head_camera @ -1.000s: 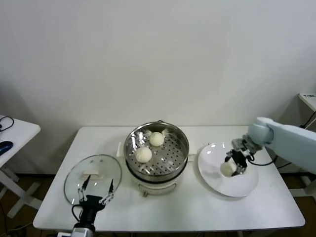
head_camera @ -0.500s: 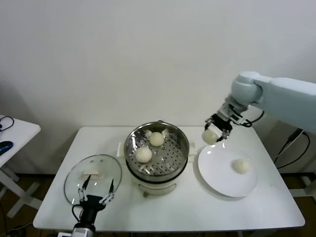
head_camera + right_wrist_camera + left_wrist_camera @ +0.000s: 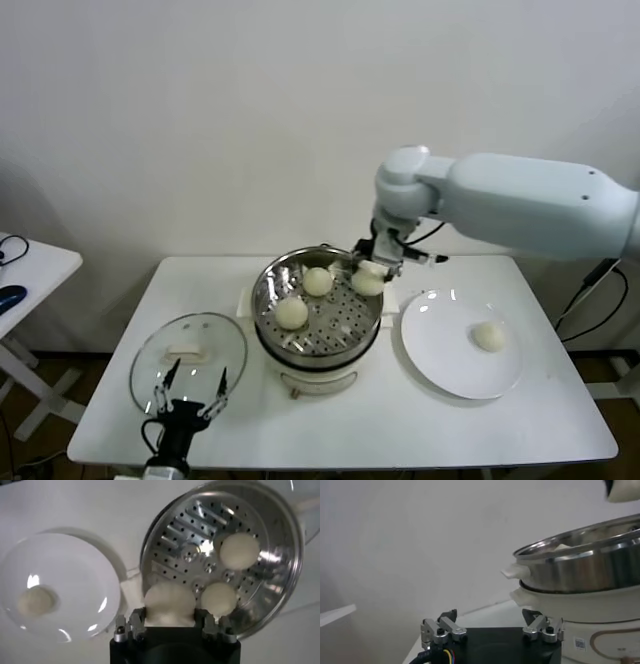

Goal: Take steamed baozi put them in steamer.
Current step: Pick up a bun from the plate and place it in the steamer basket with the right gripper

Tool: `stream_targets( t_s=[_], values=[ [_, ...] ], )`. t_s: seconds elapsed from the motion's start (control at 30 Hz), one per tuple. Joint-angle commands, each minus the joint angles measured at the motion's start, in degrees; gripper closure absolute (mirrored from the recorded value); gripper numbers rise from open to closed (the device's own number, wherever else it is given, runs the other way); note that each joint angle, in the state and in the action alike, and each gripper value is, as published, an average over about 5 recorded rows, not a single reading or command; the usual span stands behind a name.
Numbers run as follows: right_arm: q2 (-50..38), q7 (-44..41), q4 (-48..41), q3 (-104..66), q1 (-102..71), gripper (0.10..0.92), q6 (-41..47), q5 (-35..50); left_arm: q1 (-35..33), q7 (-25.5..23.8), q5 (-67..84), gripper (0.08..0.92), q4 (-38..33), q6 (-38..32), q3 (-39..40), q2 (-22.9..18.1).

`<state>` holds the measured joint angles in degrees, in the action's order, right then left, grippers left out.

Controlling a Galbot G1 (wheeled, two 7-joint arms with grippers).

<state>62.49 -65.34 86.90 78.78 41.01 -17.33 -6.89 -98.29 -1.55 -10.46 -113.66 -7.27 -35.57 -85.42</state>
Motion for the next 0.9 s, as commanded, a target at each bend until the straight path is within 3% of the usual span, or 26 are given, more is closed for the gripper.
stream_targets(
  t_s=[0.03, 0.9],
  values=[
    [9.1, -0.2, -0.2, -2.2, -5.3, 0.389, -1.7, -4.4, -0.3, 0.0, 0.0, 0.177, 0.2, 0.0, -0.1, -0.1],
    [9.2, -0.2, 1.4, -1.5, -11.5, 0.389, -7.4, -12.2, 0.0, 0.0, 0.1, 0.177, 0.6, 0.2, -0.3, 0.0]
  ],
)
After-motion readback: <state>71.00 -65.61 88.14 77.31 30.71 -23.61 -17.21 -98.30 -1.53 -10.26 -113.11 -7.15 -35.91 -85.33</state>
